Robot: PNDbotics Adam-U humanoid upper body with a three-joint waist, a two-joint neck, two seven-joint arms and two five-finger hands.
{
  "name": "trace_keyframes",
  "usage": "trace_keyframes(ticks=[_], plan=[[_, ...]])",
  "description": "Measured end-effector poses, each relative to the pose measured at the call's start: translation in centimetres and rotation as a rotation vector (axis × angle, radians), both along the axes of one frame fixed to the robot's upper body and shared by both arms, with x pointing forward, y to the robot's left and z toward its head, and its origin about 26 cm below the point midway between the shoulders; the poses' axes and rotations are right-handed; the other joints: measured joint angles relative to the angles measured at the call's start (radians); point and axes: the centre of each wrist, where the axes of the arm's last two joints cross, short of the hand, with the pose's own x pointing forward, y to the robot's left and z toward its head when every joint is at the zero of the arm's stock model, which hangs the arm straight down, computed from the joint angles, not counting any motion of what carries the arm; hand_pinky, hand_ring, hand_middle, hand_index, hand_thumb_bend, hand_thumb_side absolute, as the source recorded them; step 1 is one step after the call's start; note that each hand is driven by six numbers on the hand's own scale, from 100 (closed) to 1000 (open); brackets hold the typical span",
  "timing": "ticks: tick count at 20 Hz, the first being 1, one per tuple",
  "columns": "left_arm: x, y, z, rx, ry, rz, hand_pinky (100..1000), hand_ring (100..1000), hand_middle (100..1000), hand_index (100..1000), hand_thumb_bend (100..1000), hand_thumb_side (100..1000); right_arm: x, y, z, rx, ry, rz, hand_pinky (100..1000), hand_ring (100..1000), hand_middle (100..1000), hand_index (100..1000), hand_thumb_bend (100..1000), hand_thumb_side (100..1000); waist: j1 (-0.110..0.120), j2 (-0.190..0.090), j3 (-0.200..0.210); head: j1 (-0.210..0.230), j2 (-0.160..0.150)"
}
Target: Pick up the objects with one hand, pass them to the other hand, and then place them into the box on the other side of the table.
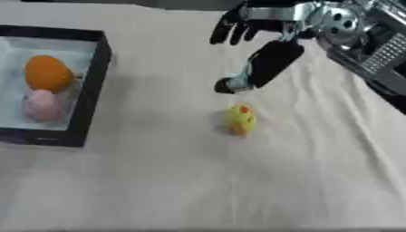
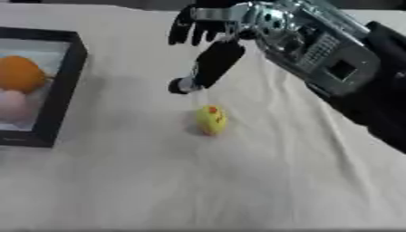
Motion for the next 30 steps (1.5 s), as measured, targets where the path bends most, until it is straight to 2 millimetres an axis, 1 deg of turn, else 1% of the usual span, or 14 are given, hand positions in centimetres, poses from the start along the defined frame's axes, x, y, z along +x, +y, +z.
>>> trace_keyframes(ticks=[5,13,16,17,18,24,30], plan=[[-0.5,-0.4,-0.7,-0.05,-0.034,0.006,662,756,781,840,510,561,1.0,-0.4,-1.5,-0.02,0.012,-0.043,846,808,795,804,496,251,0.0,0.0,0.004,-0.026,0.0],[-0.8,-0.9,-1.8,-0.149,-0.082,0.04,659,758,787,841,487,579,2.6,-1.3,-4.2,-0.063,0.066,-0.089,844,811,792,811,509,271,0.0,0.0,0.01,-0.058,-0.001],[-0.8,-0.9,-2.0,-0.174,-0.089,0.048,657,757,784,838,485,578,3.0,-1.6,-4.9,-0.078,0.09,-0.094,844,812,793,814,522,274,0.0,0.0,0.011,-0.062,-0.002],[-0.8,-0.9,-2.1,-0.181,-0.089,0.05,657,757,784,838,485,578,3.2,-1.7,-5.2,-0.081,0.099,-0.097,844,813,793,815,525,246,0.0,0.0,0.012,-0.063,-0.002],[-0.8,-0.9,-2.2,-0.186,-0.089,0.05,657,756,783,837,485,578,3.3,-1.9,-5.4,-0.084,0.107,-0.101,845,814,795,816,531,275,0.0,0.0,0.013,-0.064,-0.002],[-0.9,-0.9,-2.3,-0.192,-0.086,0.055,656,755,781,834,479,579,4.1,-2.8,-7.1,-0.106,0.151,-0.123,846,816,800,821,538,286,0.0,0.0,0.014,-0.065,-0.001],[-0.9,-0.9,-2.5,-0.202,-0.08,0.064,656,754,778,832,478,578,4.7,-3.5,-8.1,-0.124,0.172,-0.14,847,816,800,820,536,282,0.0,0.0,0.016,-0.065,-0.001]])
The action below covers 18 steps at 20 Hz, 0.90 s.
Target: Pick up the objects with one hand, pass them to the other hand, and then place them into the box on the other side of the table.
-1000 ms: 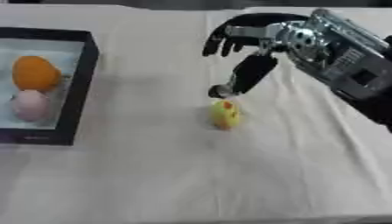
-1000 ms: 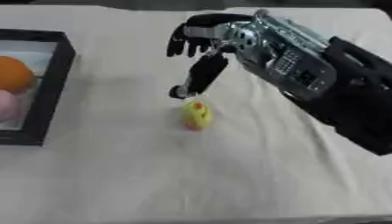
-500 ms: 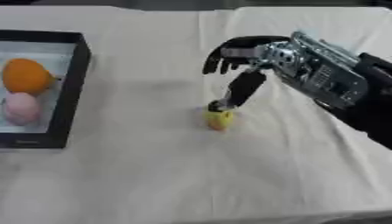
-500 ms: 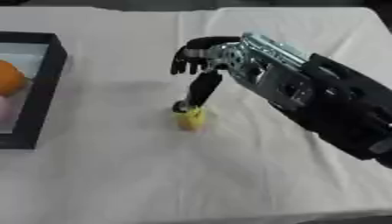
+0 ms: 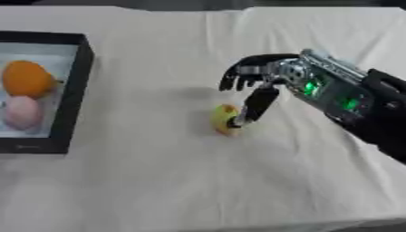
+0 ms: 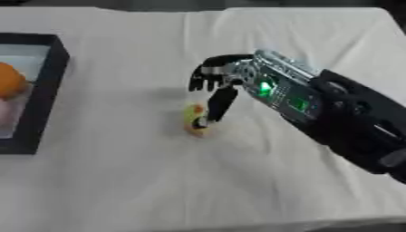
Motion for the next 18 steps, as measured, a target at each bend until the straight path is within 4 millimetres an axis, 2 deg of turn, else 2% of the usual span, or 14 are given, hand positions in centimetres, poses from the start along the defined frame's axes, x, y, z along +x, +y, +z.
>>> trace_keyframes(ticks=[13,18], plan=[[0.0,-0.1,-0.1,-0.009,0.001,-0.003,667,753,773,830,473,580,1.5,-1.0,-2.5,-0.002,0.013,-0.06,843,809,789,814,533,274,0.0,0.0,0.008,-0.006,0.0],[0.0,-0.1,-0.1,-0.009,0.001,-0.003,670,753,772,827,469,581,2.0,-1.0,-2.7,0.014,-0.001,-0.067,843,809,788,814,529,275,0.0,0.0,0.01,-0.009,0.0]])
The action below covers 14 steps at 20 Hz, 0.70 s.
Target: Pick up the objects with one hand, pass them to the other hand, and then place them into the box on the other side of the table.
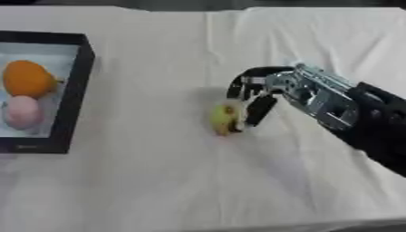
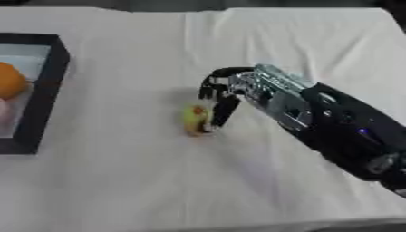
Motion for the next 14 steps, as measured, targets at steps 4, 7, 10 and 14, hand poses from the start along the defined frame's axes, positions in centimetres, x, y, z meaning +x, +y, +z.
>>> trace_keyframes(ticks=[4,7,10,14], plan=[[0.0,-0.02,-0.01,-0.001,0.0,0.0,672,753,770,827,468,580,0.07,0.16,-0.07,0.004,-0.003,0.005,843,808,786,810,519,263,0.0,0.0,0.001,0.0,0.0],[0.03,-0.12,-0.07,-0.007,0.0,-0.003,673,752,768,825,466,581,0.11,0.18,-0.1,0.005,-0.004,0.005,843,803,763,782,469,206,0.0,0.0,0.001,0.0,0.0],[0.04,-0.13,-0.04,-0.007,-0.001,-0.003,673,752,767,824,464,581,0.11,0.19,-0.11,0.007,-0.006,0.002,844,796,725,740,359,127,0.0,0.0,0.002,0.001,0.0],[0.04,-0.13,-0.04,-0.007,-0.001,-0.003,674,752,764,821,461,581,0.1,0.28,-0.14,0.022,-0.003,-0.004,846,790,696,707,209,100,0.0,0.0,0.002,0.003,0.0]])
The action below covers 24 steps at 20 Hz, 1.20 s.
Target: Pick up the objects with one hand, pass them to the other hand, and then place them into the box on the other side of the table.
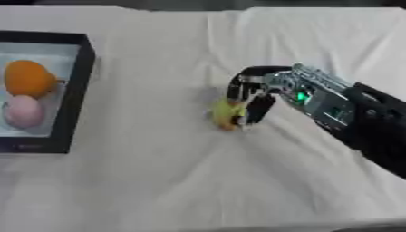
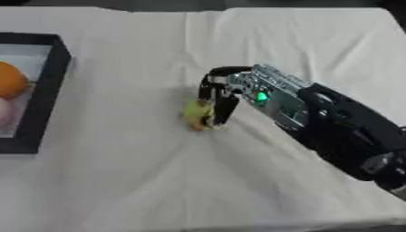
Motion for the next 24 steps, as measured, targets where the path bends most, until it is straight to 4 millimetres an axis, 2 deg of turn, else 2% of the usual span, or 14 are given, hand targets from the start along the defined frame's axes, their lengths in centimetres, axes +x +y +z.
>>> trace_keyframes(ticks=[3,8,13,24], plan=[[0.0,0.0,0.0,0.0,0.0,0.001,674,752,763,819,459,582,0.0,0.0,0.0,0.015,0.008,-0.001,847,789,687,698,150,100,0.0,0.0,0.0,0.001,0.0],[0.0,0.0,0.0,-0.001,0.001,0.003,676,752,761,817,457,581,-0.1,0.0,0.2,0.038,0.02,0.007,844,786,678,688,101,100,0.0,0.0,-0.001,0.001,0.001],[0.0,0.0,0.0,-0.002,0.002,0.006,677,752,760,816,455,581,-0.8,0.1,0.5,0.069,0.021,0.016,842,783,670,671,100,100,0.0,0.0,-0.005,0.001,0.001],[0.0,0.2,0.0,-0.002,0.007,0.009,677,752,757,814,453,581,-2.3,-0.6,3.3,0.138,-0.035,0.0,827,767,658,640,100,100,0.0,0.0,-0.012,0.002,0.001]])
